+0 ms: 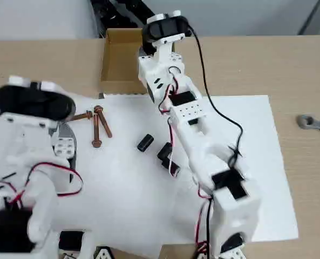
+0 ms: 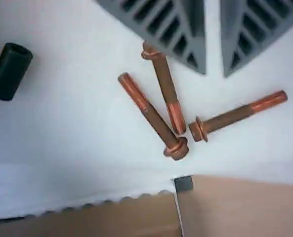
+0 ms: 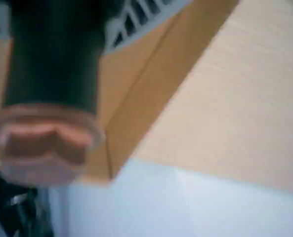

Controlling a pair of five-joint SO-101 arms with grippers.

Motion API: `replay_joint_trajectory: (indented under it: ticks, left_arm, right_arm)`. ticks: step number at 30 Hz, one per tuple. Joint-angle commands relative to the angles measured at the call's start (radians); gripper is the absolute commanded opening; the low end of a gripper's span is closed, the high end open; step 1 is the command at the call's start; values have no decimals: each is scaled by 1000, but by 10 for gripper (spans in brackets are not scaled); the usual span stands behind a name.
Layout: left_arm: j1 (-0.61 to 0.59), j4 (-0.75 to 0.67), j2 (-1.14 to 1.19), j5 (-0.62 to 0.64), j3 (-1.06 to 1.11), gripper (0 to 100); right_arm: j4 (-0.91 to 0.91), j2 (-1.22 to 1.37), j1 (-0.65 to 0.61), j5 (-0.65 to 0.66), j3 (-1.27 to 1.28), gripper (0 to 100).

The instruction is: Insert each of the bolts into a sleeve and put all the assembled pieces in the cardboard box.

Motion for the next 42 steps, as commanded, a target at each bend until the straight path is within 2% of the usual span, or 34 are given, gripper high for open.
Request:
replay_joint_trajectory:
  ticks: [1,10,17,24,28,33,42]
  left_arm:
    - [-6,-52,-100,2,74,6]
    - [-8,-55,-163,3,236,6]
    - [-8,-57,-163,3,239,7]
    - [-8,-54,-143,5,237,8]
    - [-58,-57,-44,43,231,15]
    - [-161,-75,95,117,174,85]
    - [-176,-69,287,173,41,90]
  right_arm:
    - [-27,101,31,-2,-150,4]
    - [-18,334,51,-5,-302,19]
    - [62,335,42,-6,-304,197]
    - [87,308,50,-6,-304,191]
    - [203,216,45,-8,-304,190]
    - [420,73,50,-8,-304,190]
    - [782,-159,45,-8,-304,186]
